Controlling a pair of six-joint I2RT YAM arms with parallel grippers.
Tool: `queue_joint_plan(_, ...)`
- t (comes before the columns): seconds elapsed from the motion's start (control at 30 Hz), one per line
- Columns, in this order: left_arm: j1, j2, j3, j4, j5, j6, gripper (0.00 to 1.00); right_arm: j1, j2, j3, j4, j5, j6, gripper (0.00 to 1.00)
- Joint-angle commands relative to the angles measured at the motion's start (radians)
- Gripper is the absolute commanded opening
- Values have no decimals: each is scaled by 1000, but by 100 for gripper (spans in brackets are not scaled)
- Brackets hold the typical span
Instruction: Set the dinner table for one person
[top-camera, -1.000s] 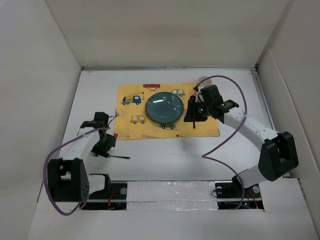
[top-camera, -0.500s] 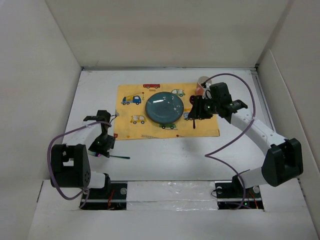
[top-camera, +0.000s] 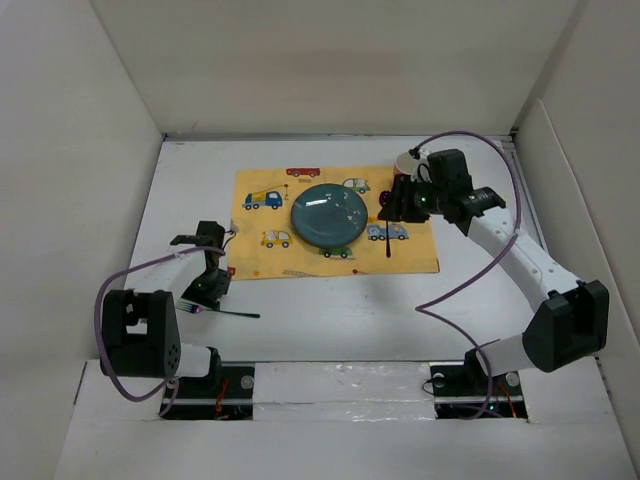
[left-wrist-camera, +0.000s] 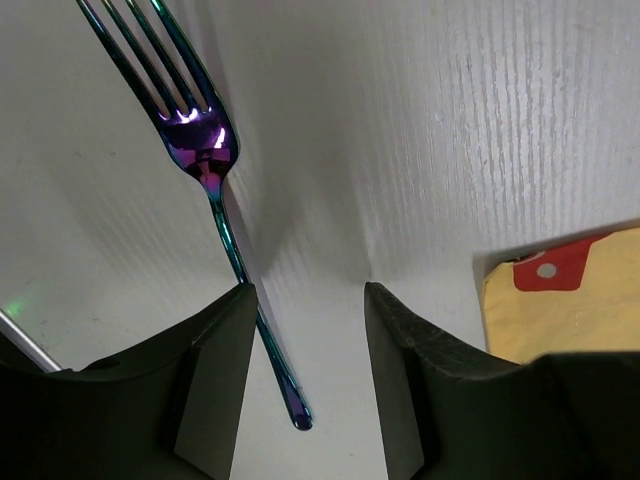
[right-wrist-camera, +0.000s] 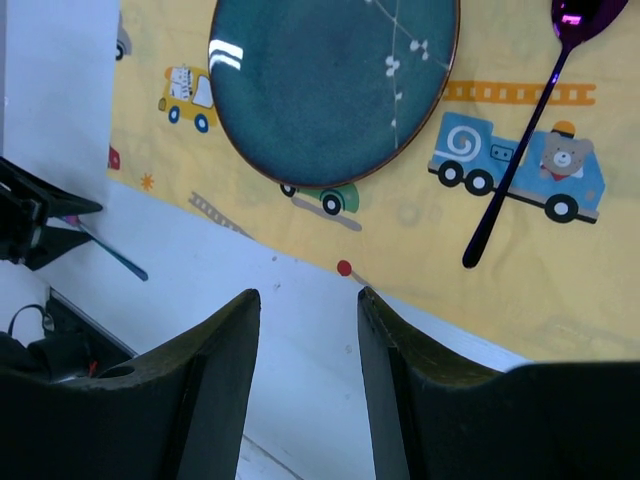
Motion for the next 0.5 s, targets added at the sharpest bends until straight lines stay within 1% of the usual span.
queue_joint_plan(0.0, -12, -45, -23, 21, -30, -28, 44, -27, -19, 72, -31, 12, -18, 49)
queue_joint_plan(0.07, 30, -54, -30, 34, -41, 4, 43, -27, -24, 83, -35, 17, -17, 49)
queue_joint_plan(0.1, 39, -54, -24, 34, -46, 15, 43, -27, -22, 84, -32, 15, -20, 41)
queue_joint_plan(0.13, 39, -52, -7, 30, -85, 21, 42, -16, -22, 89, -34, 8, -24, 29)
queue_joint_plan(0.17, 39, -52, 15, 30, -101, 52, 41, -3, -19, 91, -37, 6, -32, 24)
queue_joint_plan(0.2, 39, -54, 60, 21, -116, 64, 41, 16, -9, 95, -37, 5, -49, 17)
queue_joint_plan(0.23, 39, -62, 87, 12, -136, 78, 41, 63, 1, 97, -40, 6, -58, 2)
queue_joint_plan(0.27, 39, -68, 111, 4, -145, 98, 40, 89, 8, 104, -44, 4, -69, 0)
queue_joint_plan(0.3, 28, -75, 156, -22, -157, 101, 40, 114, 27, 106, -41, 1, -76, 0)
queue_joint_plan(0.37, 5, -95, 182, -56, -179, 101, 38, 180, 42, 112, -25, 0, -77, 0)
queue_joint_plan(0.47, 5, -141, 167, -113, -126, 89, 36, 235, 58, 126, -3, -2, -55, 0)
